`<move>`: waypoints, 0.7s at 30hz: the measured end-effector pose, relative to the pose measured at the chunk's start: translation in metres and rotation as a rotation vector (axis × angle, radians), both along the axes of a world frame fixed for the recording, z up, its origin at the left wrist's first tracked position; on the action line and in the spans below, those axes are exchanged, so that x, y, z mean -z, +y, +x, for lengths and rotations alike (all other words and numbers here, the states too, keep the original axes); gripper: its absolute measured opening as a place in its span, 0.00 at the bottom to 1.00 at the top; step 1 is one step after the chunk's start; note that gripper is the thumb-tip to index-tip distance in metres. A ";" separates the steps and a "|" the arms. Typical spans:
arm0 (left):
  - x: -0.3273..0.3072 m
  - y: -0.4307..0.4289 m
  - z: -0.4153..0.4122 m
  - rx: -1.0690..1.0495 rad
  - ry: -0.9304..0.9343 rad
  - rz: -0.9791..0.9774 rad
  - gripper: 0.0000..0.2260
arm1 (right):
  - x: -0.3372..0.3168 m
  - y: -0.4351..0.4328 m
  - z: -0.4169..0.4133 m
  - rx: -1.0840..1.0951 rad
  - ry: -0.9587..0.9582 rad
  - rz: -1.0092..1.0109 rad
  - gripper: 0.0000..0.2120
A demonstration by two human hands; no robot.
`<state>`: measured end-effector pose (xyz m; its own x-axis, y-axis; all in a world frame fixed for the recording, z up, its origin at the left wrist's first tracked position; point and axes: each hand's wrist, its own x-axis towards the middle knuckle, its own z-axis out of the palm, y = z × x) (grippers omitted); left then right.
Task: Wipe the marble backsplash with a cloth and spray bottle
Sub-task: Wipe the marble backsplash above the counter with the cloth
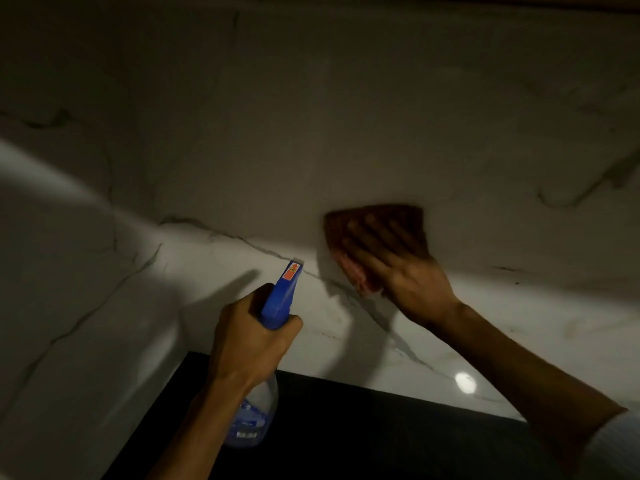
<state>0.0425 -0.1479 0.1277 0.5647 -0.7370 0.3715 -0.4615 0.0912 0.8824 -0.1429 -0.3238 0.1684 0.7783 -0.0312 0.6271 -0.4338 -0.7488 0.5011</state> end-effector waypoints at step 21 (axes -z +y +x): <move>-0.088 -0.027 -0.069 0.108 -0.052 -0.071 0.08 | -0.086 -0.025 -0.048 0.085 -0.057 -0.051 0.41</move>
